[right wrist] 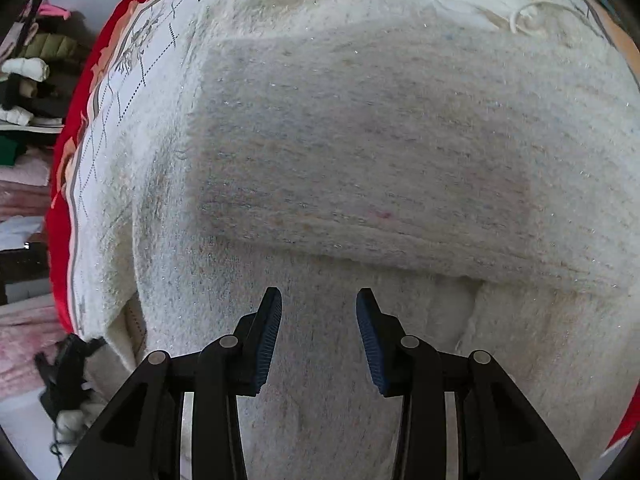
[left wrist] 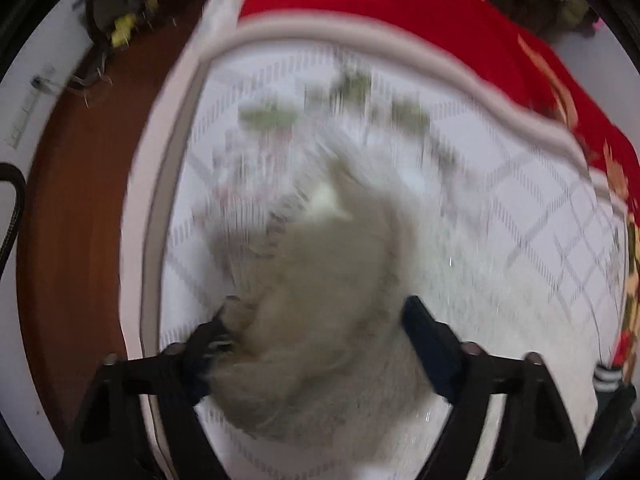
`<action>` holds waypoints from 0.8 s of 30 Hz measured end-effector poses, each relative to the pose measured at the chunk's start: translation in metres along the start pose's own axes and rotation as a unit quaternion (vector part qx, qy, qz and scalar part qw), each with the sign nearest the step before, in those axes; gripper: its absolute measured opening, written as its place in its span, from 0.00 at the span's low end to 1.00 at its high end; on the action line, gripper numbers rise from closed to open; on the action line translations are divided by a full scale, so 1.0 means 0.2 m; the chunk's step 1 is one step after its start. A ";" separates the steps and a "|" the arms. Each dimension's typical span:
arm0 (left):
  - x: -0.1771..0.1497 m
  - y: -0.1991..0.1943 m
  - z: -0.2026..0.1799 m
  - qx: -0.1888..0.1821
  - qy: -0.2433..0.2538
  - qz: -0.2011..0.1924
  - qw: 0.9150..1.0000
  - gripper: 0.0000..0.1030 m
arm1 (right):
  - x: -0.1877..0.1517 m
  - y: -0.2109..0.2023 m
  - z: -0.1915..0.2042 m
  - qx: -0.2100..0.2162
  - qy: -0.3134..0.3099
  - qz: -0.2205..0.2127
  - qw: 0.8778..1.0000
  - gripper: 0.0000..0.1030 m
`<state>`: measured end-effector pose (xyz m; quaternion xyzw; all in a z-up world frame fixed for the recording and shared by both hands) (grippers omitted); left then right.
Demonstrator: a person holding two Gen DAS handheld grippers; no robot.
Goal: Fold large clothes
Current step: 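Grasp the other sleeve cuff with the left gripper and lift it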
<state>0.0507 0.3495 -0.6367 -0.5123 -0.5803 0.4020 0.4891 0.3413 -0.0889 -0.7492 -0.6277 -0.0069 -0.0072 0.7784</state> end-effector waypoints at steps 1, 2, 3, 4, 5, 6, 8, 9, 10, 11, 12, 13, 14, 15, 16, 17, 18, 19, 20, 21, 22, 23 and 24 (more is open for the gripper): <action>0.06 0.00 -0.02 0.004 0.008 -0.016 1.000 0.61 | 0.00 0.00 0.01 -0.004 -0.001 -0.003 1.000 0.40; 0.12 -0.01 -0.05 0.008 0.022 -0.029 0.999 0.56 | 0.00 0.01 0.02 -0.008 -0.001 -0.006 1.000 0.40; 0.15 -0.01 -0.08 0.004 0.033 -0.037 0.999 0.41 | 0.00 0.02 0.06 -0.011 0.001 -0.008 1.000 0.40; 0.20 -0.01 -0.12 -0.012 0.052 -0.042 0.998 0.29 | 0.00 0.02 0.07 -0.013 0.004 -0.009 1.000 0.40; 0.24 -0.01 -0.17 -0.015 0.070 -0.045 0.996 0.27 | 0.00 0.03 0.10 -0.014 0.009 -0.010 1.000 0.40; 0.27 -0.01 -0.19 -0.018 0.082 -0.049 0.995 0.23 | 0.00 0.03 0.10 -0.014 0.013 -0.010 1.000 0.40; 0.35 -0.02 -0.25 -0.029 0.103 -0.056 0.993 0.19 | 0.00 0.03 0.13 -0.012 0.026 -0.012 1.000 0.40; 0.40 -0.01 -0.28 -0.036 0.109 -0.059 0.992 0.19 | 0.01 0.03 0.13 -0.010 0.031 -0.015 0.999 0.40; 0.40 -0.01 -0.29 -0.041 0.108 -0.057 0.992 0.19 | 0.02 0.03 0.16 -0.010 0.034 -0.019 0.999 0.40; 0.42 0.01 -0.31 -0.049 0.103 -0.051 0.992 0.19 | 0.03 0.02 0.17 -0.010 0.036 -0.024 0.999 0.40; 0.43 0.01 -0.30 -0.058 0.098 -0.040 0.993 0.25 | 0.04 0.02 0.19 -0.012 0.037 -0.029 0.999 0.40; 0.43 0.03 -0.29 -0.066 0.099 -0.028 0.993 0.35 | 0.04 0.01 0.19 -0.013 0.038 -0.032 0.999 0.40; 0.43 0.05 -0.29 -0.070 0.105 -0.018 0.992 0.42 | 0.04 0.01 0.21 -0.013 0.040 -0.035 0.999 0.40; 0.43 0.06 -0.29 -0.077 0.109 -0.012 0.991 0.48 | 0.05 0.02 0.22 -0.012 0.042 -0.035 0.998 0.40; 0.43 0.06 -0.30 -0.082 0.116 -0.016 0.990 0.48 | 0.06 0.03 0.22 -0.011 0.044 -0.033 0.998 0.40; 0.37 0.03 -0.36 -0.081 0.123 -0.023 0.989 0.46 | 0.06 0.03 0.23 -0.010 0.048 -0.031 0.998 0.40; 0.36 0.01 -0.37 -0.076 0.131 -0.029 0.988 0.39 | 0.07 0.04 0.23 -0.011 0.050 -0.031 0.998 0.40; 0.35 -0.01 -0.38 -0.069 0.139 -0.039 0.987 0.20 | 0.08 0.04 0.24 -0.014 0.052 -0.032 0.998 0.40; 0.35 -0.02 -0.39 -0.068 0.147 -0.044 0.986 0.18 | 0.08 0.04 0.23 -0.019 0.055 -0.035 0.998 0.40; 0.35 -0.05 -0.41 -0.061 0.157 -0.054 0.984 0.15 | 0.09 0.03 0.22 -0.028 0.056 -0.040 0.997 0.42; 0.34 -0.09 -0.43 -0.053 0.173 -0.068 0.981 0.14 | 0.10 0.01 0.21 -0.060 0.055 -0.052 0.995 0.55; 0.33 -0.13 -0.46 -0.044 0.190 -0.079 0.978 0.13 | 0.11 -0.02 0.19 -0.094 0.050 -0.064 0.992 0.72; 0.30 -0.18 -0.51 -0.032 0.212 -0.094 0.972 0.13 | 0.12 -0.04 0.18 -0.127 0.045 -0.078 0.988 0.77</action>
Point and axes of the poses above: each gripper's, at about its wrist camera, not at the fingertips, and y roughly the way its jaws point, z to its left, x to its top, the point moved 5 cm from there along y, roughly the way its jaws point, and after that the axes turned 5 degrees about -x, right-handed, at the moved point
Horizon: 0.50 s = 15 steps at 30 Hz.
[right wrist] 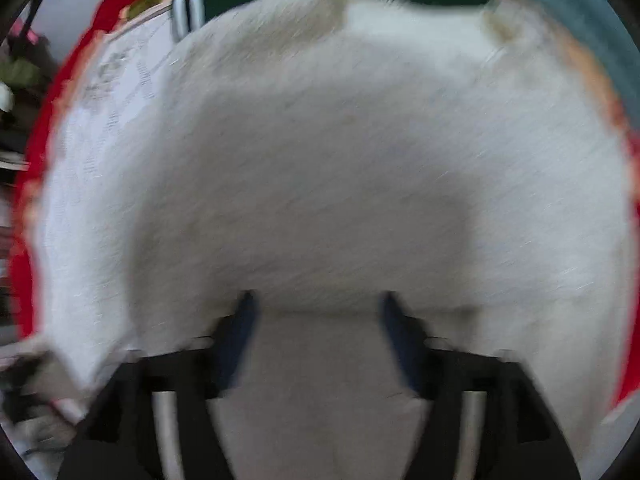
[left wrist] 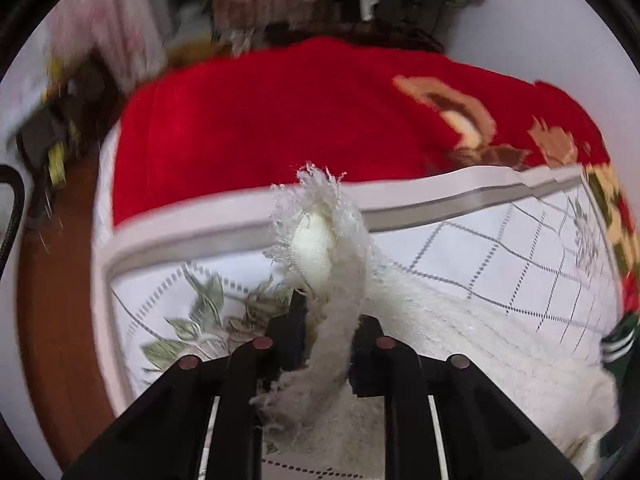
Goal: Fold large clothes
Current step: 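Grasp the other sleeve cuff with the left gripper and lift it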
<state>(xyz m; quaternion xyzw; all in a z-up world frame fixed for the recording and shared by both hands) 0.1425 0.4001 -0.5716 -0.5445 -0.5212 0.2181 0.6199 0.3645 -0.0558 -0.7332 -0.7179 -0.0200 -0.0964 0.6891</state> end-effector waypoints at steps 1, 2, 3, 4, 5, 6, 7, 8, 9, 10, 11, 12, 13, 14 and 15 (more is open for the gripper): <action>0.00 -0.05 -0.05 0.012 0.025 -0.011 1.000 0.13 | 0.02 -0.03 -0.01 -0.039 -0.010 -0.022 0.999 0.79; 0.00 -0.12 -0.12 0.021 0.057 -0.025 0.998 0.13 | 0.05 -0.06 -0.03 -0.079 -0.024 -0.047 0.995 0.79; 0.00 -0.16 -0.17 0.025 0.080 -0.035 0.996 0.13 | 0.07 -0.09 -0.03 -0.104 -0.036 -0.066 0.992 0.79; -0.01 -0.22 -0.24 0.028 0.109 -0.046 0.993 0.12 | 0.09 -0.10 -0.03 -0.113 -0.042 -0.072 0.990 0.79; -0.03 -0.29 -0.33 0.023 0.135 -0.055 0.989 0.12 | 0.11 -0.09 -0.04 -0.115 -0.043 -0.070 0.990 0.79; -0.05 -0.34 -0.37 0.018 0.150 -0.059 0.987 0.12 | 0.12 -0.09 -0.04 -0.110 -0.040 -0.066 0.991 0.79; -0.07 -0.39 -0.46 0.013 0.170 -0.062 0.983 0.12 | 0.13 -0.07 -0.05 -0.096 -0.032 -0.057 0.993 0.79; -0.10 -0.43 -0.55 0.006 0.186 -0.064 0.981 0.12 | 0.14 -0.06 -0.08 -0.081 -0.020 -0.046 0.995 0.79; -0.13 -0.48 -0.64 -0.006 0.203 -0.064 0.977 0.12 | 0.14 -0.06 -0.11 -0.073 -0.012 -0.040 0.996 0.79; -0.17 -0.53 -0.74 -0.014 0.220 -0.066 0.973 0.12 | 0.15 -0.06 -0.16 -0.065 -0.004 -0.037 0.997 0.79; -0.23 -0.59 -0.86 -0.029 0.238 -0.066 0.968 0.12 | 0.15 -0.07 -0.23 -0.055 0.006 -0.035 0.998 0.79; -0.29 -0.63 -0.98 -0.044 0.256 -0.063 0.964 0.12 | 0.15 -0.08 -0.27 -0.051 0.012 -0.034 0.998 0.79; -0.33 -0.66 -1.08 -0.053 0.267 -0.060 0.960 0.12 | 0.15 -0.09 -0.36 -0.043 0.027 -0.031 0.998 0.79; -0.40 -0.70 -1.18 -0.068 0.278 -0.054 0.957 0.12 | 0.15 -0.10 -0.42 -0.039 0.036 -0.029 0.998 0.79; -0.48 -0.74 -1.28 -0.087 0.290 -0.044 0.952 0.12 | 0.14 -0.10 -0.52 -0.034 0.047 -0.025 0.998 0.79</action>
Point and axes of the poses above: each gripper's, at about its wrist camera, not at the fingertips, and y roughly the way its jaws point, z to its left, x to its top, the point moved 5 cm from there along y, roughly the way its jaws point, and after that the axes turned 5 degrees about -x, right-handed, at the moved point
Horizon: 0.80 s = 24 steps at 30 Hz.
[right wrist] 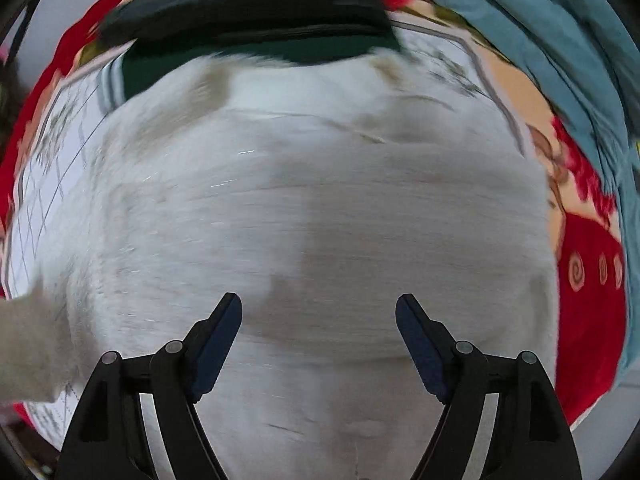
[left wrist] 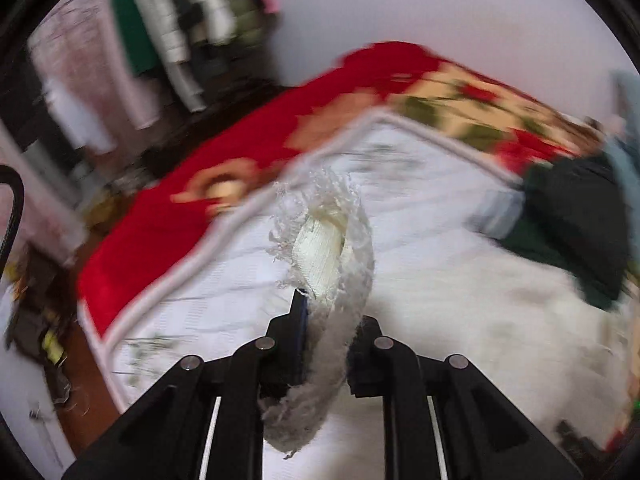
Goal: Fold large clothes
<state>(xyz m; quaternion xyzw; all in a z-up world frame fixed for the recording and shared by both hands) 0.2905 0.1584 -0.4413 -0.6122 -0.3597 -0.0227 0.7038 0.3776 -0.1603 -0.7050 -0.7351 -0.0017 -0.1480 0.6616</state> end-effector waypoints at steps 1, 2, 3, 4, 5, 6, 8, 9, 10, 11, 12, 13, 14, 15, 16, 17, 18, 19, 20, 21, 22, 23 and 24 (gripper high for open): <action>-0.01 -0.03 -0.16 -0.023 0.012 0.006 1.000 0.12 | 0.00 0.01 -0.05 0.002 0.007 0.003 1.000 0.79; -0.04 -0.06 -0.33 -0.045 0.028 0.015 0.998 0.12 | 0.00 0.01 -0.18 0.001 0.023 0.011 1.000 0.79; -0.06 -0.07 -0.46 -0.062 0.039 0.022 0.997 0.12 | -0.01 0.02 -0.24 0.001 0.032 0.015 0.999 0.79; -0.10 -0.09 -0.63 -0.085 0.052 0.032 0.995 0.12 | -0.01 0.03 -0.39 0.001 0.053 0.023 0.998 0.79; -0.15 -0.10 -0.78 -0.105 0.065 0.040 0.992 0.12 | -0.01 0.03 -0.48 0.001 0.066 0.027 0.997 0.79; -0.19 -0.11 -0.91 -0.119 0.077 0.046 0.989 0.12 | -0.01 0.04 -0.60 -0.002 0.082 0.029 0.996 0.79; -0.30 -0.11 -1.18 -0.144 0.104 0.065 0.982 0.12 | -0.02 0.05 -0.78 -0.006 0.103 0.028 0.994 0.79; -0.36 -0.11 -1.30 -0.154 0.116 0.075 0.978 0.12 | -0.03 0.06 -0.86 -0.009 0.112 0.029 0.993 0.79; -0.42 -0.09 -1.41 -0.157 0.131 0.086 0.975 0.12 | -0.04 0.07 -0.97 -0.012 0.124 0.031 0.992 0.79; -0.48 -0.07 -1.50 -0.162 0.141 0.097 0.972 0.12 | -0.05 0.09 -1.05 -0.013 0.134 0.032 0.990 0.79; -0.51 -0.05 -1.57 -0.165 0.149 0.106 0.969 0.13 | -0.07 0.10 -1.14 -0.015 0.143 0.033 0.989 0.79; -0.56 -0.02 -1.63 -0.163 0.158 0.116 0.967 0.13 | -0.08 0.11 -1.21 -0.018 0.149 0.035 0.988 0.79; -0.61 0.02 -1.68 -0.156 0.171 0.125 0.965 0.14 | -0.09 0.12 -1.27 -0.021 0.155 0.038 0.987 0.79; -0.65 0.04 -1.72 -0.150 0.183 0.134 0.962 0.18 | -0.09 0.13 -1.31 -0.020 0.160 0.039 0.986 0.79; -0.68 0.06 -1.75 -0.147 0.192 0.142 0.960 0.20 | -0.11 0.14 -1.38 -0.013 0.170 0.042 0.984 0.79; -0.71 0.08 -1.77 -0.146 0.201 0.147 0.957 0.20 | -0.12 0.15 -1.41 -0.008 0.176 0.043 0.983 0.79; -0.72 0.08 -1.78 -0.147 0.206 0.146 0.956 0.23 | -0.13 0.15 -1.44 -0.001 0.181 0.044 0.982 0.79; -0.71 0.08 -1.78 -0.150 0.206 0.141 0.957 0.31 | -0.15 0.15 -1.48 0.011 0.188 0.045 0.981 0.79; -0.71 0.07 -1.79 -0.155 0.207 0.135 0.957 0.38 | -0.15 0.16 -1.49 0.021 0.192 0.046 0.980 0.79; -0.69 0.06 -1.78 -0.161 0.208 0.130 0.956 0.63 | -0.16 0.16 -1.50 0.031 0.194 0.047 0.979 0.79; -0.68 0.05 -1.78 -0.170 0.208 0.127 0.955 0.86 | -0.17 0.15 -1.50 0.044 0.196 0.047 0.978 0.79; -0.67 0.03 -1.78 -0.184 0.206 0.125 0.953 0.89 | -0.18 0.13 -1.50 0.059 0.198 0.046 0.977 0.79; -0.67 0.02 -1.76 -0.190 0.204 0.124 0.952 0.90 | -0.18 0.13 -1.50 0.070 0.200 0.047 0.976 0.79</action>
Point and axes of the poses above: each gripper's, at about its wrist camera, not at the fingertips, and y roughly the way its jaws point, z to its left, x to its top, the point moved 5 cm from there along y, roughly the way its jaws point, and after that the axes turned 5 degrees about -x, right-handed, at the moved point
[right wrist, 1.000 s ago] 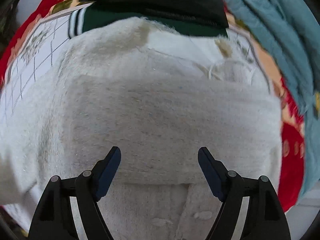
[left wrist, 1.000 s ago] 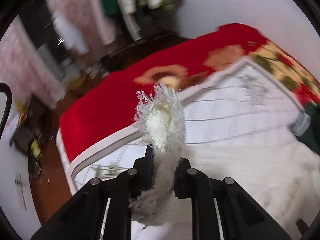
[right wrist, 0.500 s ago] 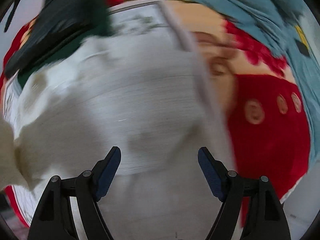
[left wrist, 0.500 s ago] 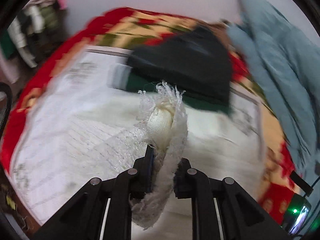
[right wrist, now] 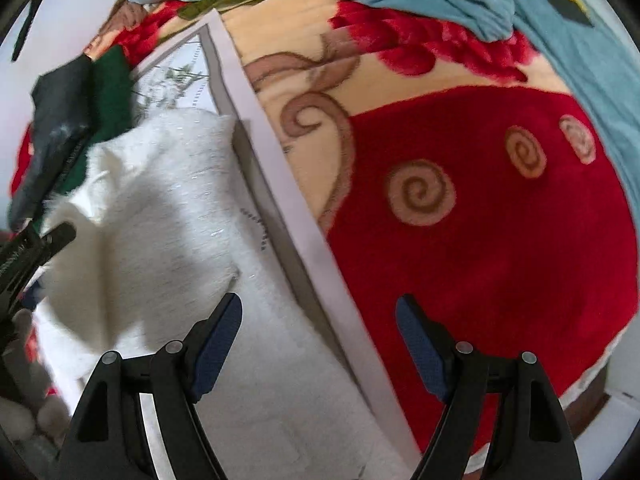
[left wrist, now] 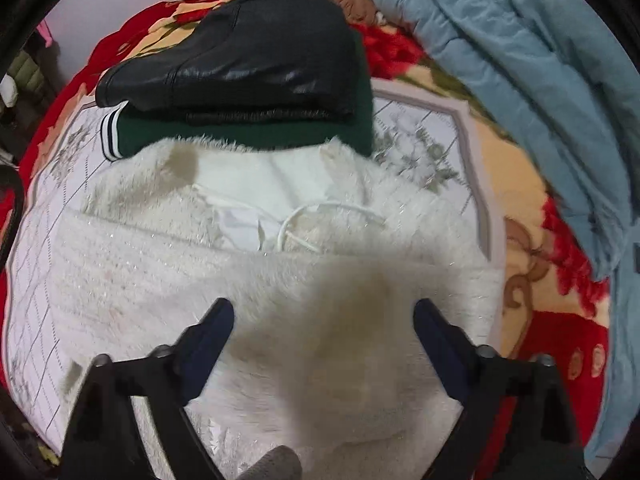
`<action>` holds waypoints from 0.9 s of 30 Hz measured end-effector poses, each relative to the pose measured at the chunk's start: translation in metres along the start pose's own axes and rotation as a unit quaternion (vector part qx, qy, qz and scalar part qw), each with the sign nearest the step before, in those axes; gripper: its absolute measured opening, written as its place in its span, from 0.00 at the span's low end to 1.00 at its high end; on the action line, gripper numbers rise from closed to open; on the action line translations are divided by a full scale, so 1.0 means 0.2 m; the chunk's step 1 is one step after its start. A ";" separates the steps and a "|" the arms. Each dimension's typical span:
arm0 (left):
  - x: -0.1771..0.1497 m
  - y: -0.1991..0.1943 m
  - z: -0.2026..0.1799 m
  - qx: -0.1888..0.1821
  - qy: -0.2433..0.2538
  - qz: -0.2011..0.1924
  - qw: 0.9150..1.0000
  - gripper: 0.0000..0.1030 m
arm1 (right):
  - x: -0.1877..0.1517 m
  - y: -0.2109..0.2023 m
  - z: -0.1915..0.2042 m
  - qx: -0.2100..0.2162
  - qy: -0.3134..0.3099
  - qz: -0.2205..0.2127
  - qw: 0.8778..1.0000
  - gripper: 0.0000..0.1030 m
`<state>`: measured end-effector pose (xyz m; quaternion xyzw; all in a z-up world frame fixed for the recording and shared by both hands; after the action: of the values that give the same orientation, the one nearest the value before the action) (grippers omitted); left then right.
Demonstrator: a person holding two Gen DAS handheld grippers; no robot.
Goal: Fold large clothes
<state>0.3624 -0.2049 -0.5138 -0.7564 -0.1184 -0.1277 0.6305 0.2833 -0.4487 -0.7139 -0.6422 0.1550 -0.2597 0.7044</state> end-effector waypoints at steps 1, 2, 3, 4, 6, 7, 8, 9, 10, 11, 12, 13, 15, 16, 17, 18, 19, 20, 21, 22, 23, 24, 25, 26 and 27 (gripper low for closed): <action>0.01 -0.03 0.02 -0.005 -0.001 -0.003 1.000 0.90 | 0.00 -0.01 0.01 0.015 0.001 0.006 1.000 0.79; 0.01 -0.05 0.04 -0.004 -0.002 -0.005 1.000 0.91 | -0.01 -0.02 0.02 0.028 0.004 0.010 1.000 0.79; 0.02 -0.08 0.07 0.001 -0.004 -0.007 1.000 0.91 | -0.02 -0.03 0.03 0.036 0.007 0.013 0.999 0.79; 0.02 -0.11 0.11 0.002 -0.010 -0.009 1.000 0.91 | -0.03 -0.04 0.06 0.058 0.011 0.018 0.998 0.79; 0.02 -0.19 0.22 0.007 -0.031 -0.015 0.999 0.91 | -0.02 -0.07 0.13 0.099 0.016 0.022 0.995 0.79; 0.02 -0.24 0.30 0.015 -0.046 -0.021 0.999 0.91 | -0.02 -0.08 0.18 0.117 0.014 0.023 0.993 0.79; 0.01 -0.30 0.40 0.025 -0.065 -0.032 0.997 0.91 | -0.01 -0.08 0.25 0.146 0.009 0.024 0.989 0.79; 0.00 -0.33 0.48 0.038 -0.075 -0.040 0.996 0.91 | -0.01 -0.08 0.29 0.162 0.006 0.026 0.986 0.79; -0.02 -0.37 0.58 0.062 -0.087 -0.047 0.993 0.91 | 0.00 -0.07 0.39 0.195 -0.001 0.032 0.980 0.79; -0.03 -0.40 0.66 0.080 -0.094 -0.050 0.991 0.91 | 0.01 -0.05 0.46 0.214 -0.007 0.037 0.976 0.79; -0.05 -0.42 0.76 0.104 -0.103 -0.053 0.988 0.91 | 0.01 -0.02 0.53 0.229 -0.015 0.043 0.972 0.79; -0.07 -0.42 0.82 0.120 -0.108 -0.052 0.985 0.91 | 0.02 0.05 0.64 0.231 -0.032 0.056 0.971 0.79; -0.10 -0.41 0.94 0.151 -0.116 -0.043 0.981 0.91 | 0.02 0.17 0.76 0.228 -0.047 0.074 0.970 0.79; -0.12 -0.40 1.00 0.166 -0.121 -0.038 0.978 0.91 | 0.01 0.24 0.83 0.235 -0.058 0.094 0.966 0.73; -0.13 -0.39 1.04 0.177 -0.125 -0.035 0.976 0.91 | -0.01 0.31 0.90 0.229 -0.067 0.119 0.964 0.36; -0.14 -0.38 1.08 0.184 -0.128 -0.033 0.974 0.91 | -0.03 0.35 0.95 0.221 -0.076 0.134 0.963 0.10; -0.14 -0.37 1.10 0.188 -0.131 -0.032 0.973 0.91 | -0.03 0.35 0.97 0.218 -0.079 0.135 0.963 0.09; -0.13 -0.38 1.12 0.192 -0.134 -0.033 0.972 0.91 | -0.02 0.31 0.99 0.216 -0.085 0.112 0.966 0.08; -0.13 -0.38 1.12 0.193 -0.134 -0.037 0.971 0.91 | 0.00 0.23 1.00 0.210 -0.097 0.077 0.970 0.08; -0.11 -0.38 1.12 0.193 -0.134 -0.041 0.971 0.91 | 0.01 0.18 1.00 0.207 -0.101 0.062 0.971 0.08; -0.11 -0.39 1.12 0.193 -0.132 -0.045 0.971 0.91 | 0.04 0.08 0.97 0.211 -0.093 0.038 0.972 0.07; -0.10 -0.38 1.12 0.195 -0.131 -0.048 0.971 0.91 | 0.07 0.05 0.94 0.212 -0.086 0.031 0.973 0.07; -0.08 -0.38 1.13 0.194 -0.131 -0.049 0.971 0.91 | 0.10 -0.01 0.89 0.205 -0.071 0.017 0.976 0.07; -0.07 -0.35 1.13 0.192 -0.134 -0.047 0.971 0.91 | 0.14 -0.04 0.86 0.199 -0.064 0.010 0.978 0.07; -0.06 -0.33 1.15 0.192 -0.137 -0.043 0.971 0.91 | 0.16 -0.05 0.82 0.191 -0.058 0.003 0.980 0.07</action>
<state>0.3389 0.0321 -0.4972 -0.6256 -0.2587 -0.0251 0.7355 0.3977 -0.3315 -0.6794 -0.5092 0.0632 -0.2445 0.8228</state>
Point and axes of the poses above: each gripper's, at about its wrist camera, not at the fingertips, and y roughly the way its jaws point, z to its left, x to its top, the point moved 5 cm from there along y, roughly the way its jaws point, and after that the axes turned 5 degrees about -x, right-handed, at the moved point
